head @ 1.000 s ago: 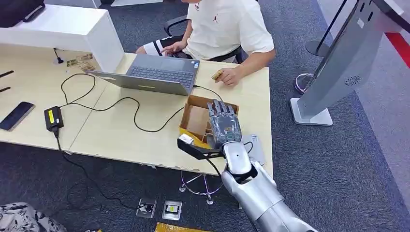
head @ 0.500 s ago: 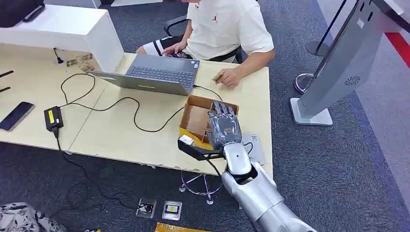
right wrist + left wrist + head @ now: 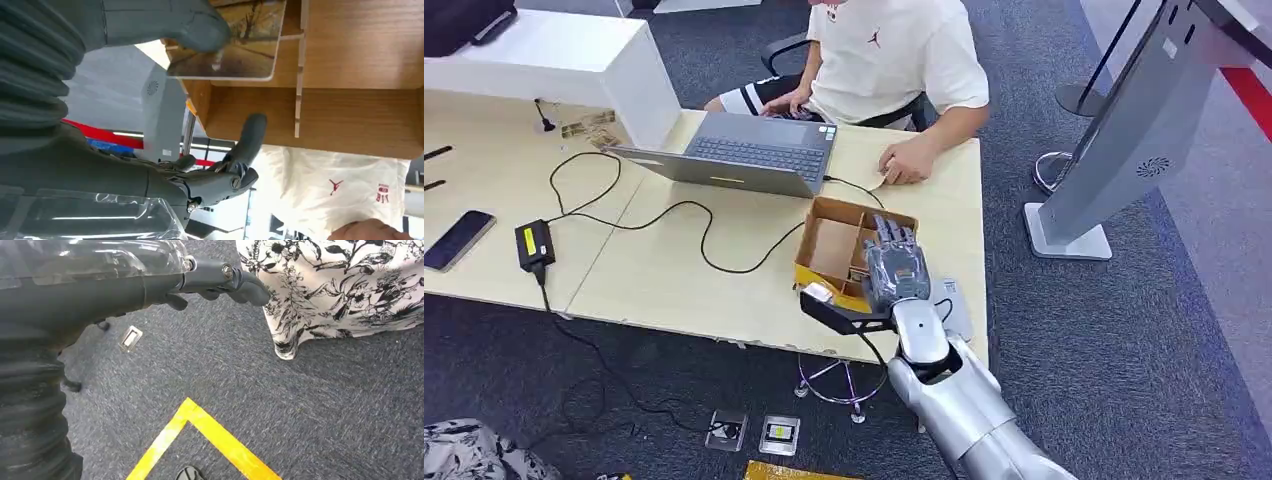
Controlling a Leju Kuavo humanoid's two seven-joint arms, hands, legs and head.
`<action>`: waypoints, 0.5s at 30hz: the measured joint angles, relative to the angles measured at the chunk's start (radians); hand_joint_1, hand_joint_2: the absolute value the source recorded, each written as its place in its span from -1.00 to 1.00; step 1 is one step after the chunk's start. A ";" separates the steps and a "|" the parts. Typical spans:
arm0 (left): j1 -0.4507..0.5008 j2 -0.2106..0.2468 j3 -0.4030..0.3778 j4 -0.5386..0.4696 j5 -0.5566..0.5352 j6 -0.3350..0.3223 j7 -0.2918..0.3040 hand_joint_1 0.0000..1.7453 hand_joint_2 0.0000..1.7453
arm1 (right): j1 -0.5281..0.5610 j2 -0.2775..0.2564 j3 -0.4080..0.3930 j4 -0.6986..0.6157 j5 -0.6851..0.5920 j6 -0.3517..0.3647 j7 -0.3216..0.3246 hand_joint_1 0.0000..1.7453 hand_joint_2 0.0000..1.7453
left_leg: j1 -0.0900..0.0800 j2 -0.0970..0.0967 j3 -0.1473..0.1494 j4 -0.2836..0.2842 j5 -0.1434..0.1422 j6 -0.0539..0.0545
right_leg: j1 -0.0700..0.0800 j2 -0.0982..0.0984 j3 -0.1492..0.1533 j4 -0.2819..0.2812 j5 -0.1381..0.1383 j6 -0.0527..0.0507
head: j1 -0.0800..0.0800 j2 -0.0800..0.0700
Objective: Pass the card to the sensor for recognition and then transmit it.
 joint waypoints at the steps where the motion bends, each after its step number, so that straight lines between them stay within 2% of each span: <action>1: 0.000 0.003 0.000 0.000 0.000 -0.006 0.000 -1.00 1.00 | 0.001 0.000 0.000 0.000 0.000 0.002 0.000 -0.04 1.00 | 0.000 0.000 0.000 0.000 0.000 0.000 | 0.000 0.000 0.000 0.000 0.000 0.000 | 0.000 0.000; 8: 0.000 0.023 0.000 0.000 0.000 -0.018 0.005 -1.00 1.00 | 0.004 -0.002 0.000 0.000 0.001 0.018 0.000 0.04 1.00 | 0.000 0.000 0.000 0.000 0.000 0.000 | 0.000 0.000 0.000 0.000 0.000 0.000 | 0.001 0.000; 9: 0.001 0.023 0.000 0.000 0.000 -0.018 0.005 -1.00 1.00 | 0.004 -0.002 0.000 0.000 0.001 0.020 0.000 0.20 1.00 | 0.000 0.000 0.000 0.000 0.000 0.000 | 0.000 0.000 0.000 0.000 0.000 0.000 | 0.000 0.000; 13: 0.001 0.024 0.000 0.000 0.002 -0.017 0.006 -1.00 1.00 | 0.005 -0.002 0.000 0.000 0.001 0.031 0.000 0.34 1.00 | 0.000 0.000 0.000 0.000 0.000 0.000 | 0.000 0.000 0.000 0.000 0.000 0.000 | 0.000 0.000; 15: 0.001 0.024 0.000 0.000 0.003 -0.017 0.006 -1.00 1.00 | 0.005 -0.002 0.000 0.000 0.001 0.033 0.000 0.92 1.00 | 0.000 0.000 0.000 0.000 0.000 0.000 | 0.000 0.000 0.000 0.000 0.000 0.000 | 0.000 0.000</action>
